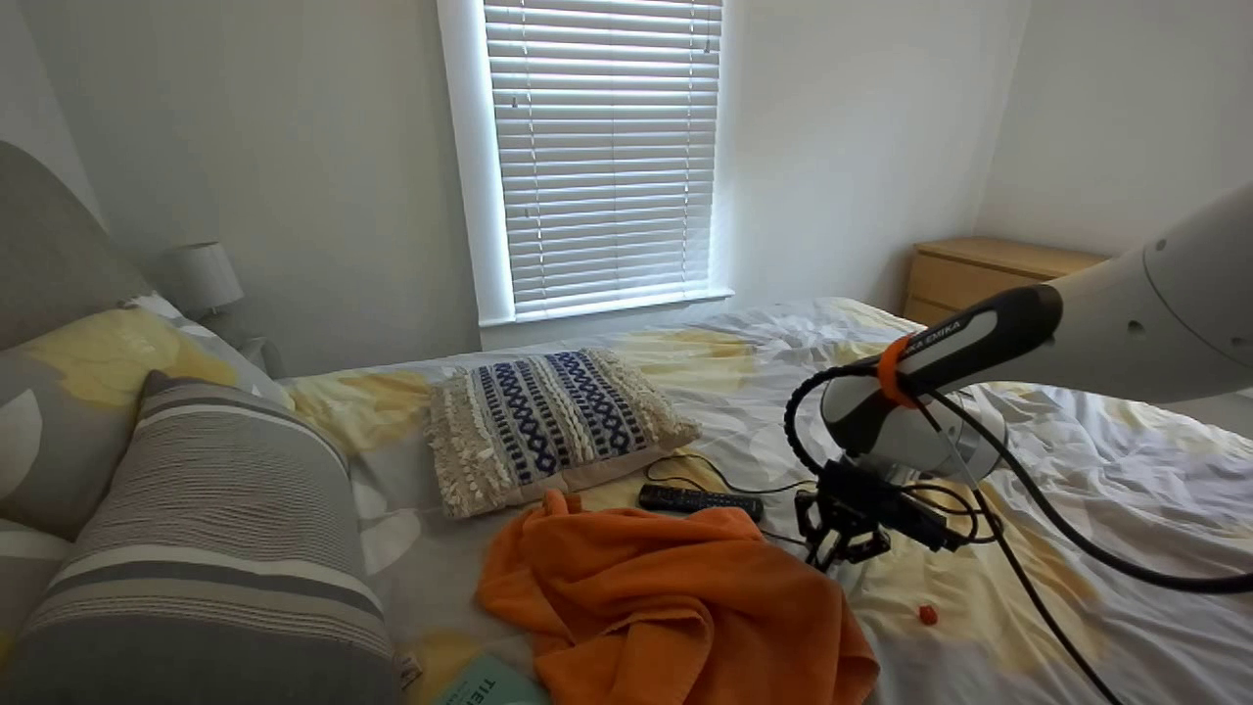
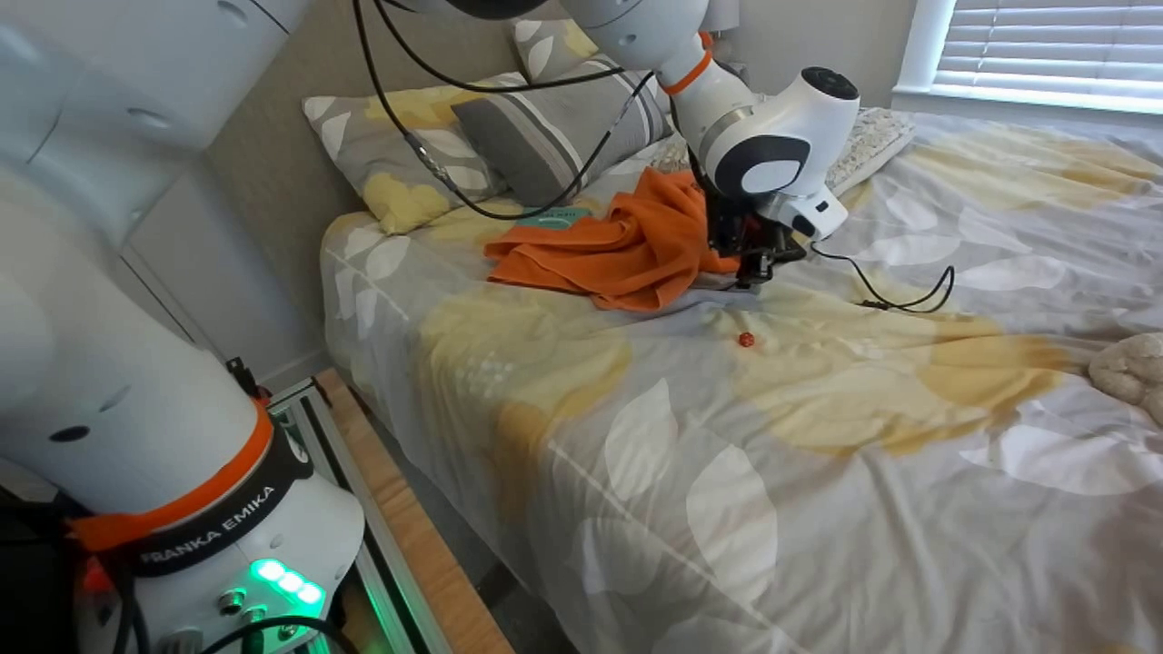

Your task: Pick up the black cable and move it to the right side of the bed

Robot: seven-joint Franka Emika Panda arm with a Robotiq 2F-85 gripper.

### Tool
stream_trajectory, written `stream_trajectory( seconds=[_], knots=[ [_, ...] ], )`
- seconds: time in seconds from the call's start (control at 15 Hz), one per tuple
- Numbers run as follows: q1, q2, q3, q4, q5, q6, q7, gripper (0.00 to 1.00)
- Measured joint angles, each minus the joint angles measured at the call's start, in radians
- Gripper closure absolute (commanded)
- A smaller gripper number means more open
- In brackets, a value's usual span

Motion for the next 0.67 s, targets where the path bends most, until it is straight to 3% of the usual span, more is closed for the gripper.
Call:
stream_trajectory(
  seconds=[0.4,0.67],
  knots=[
    [0.000,-0.031,-0.002,-0.014,-0.005,-0.002,0.000,0.98],
    [-0.005,-0.091,-0.041,-0.030,-0.021,-0.052,0.026,0.98]
  ],
)
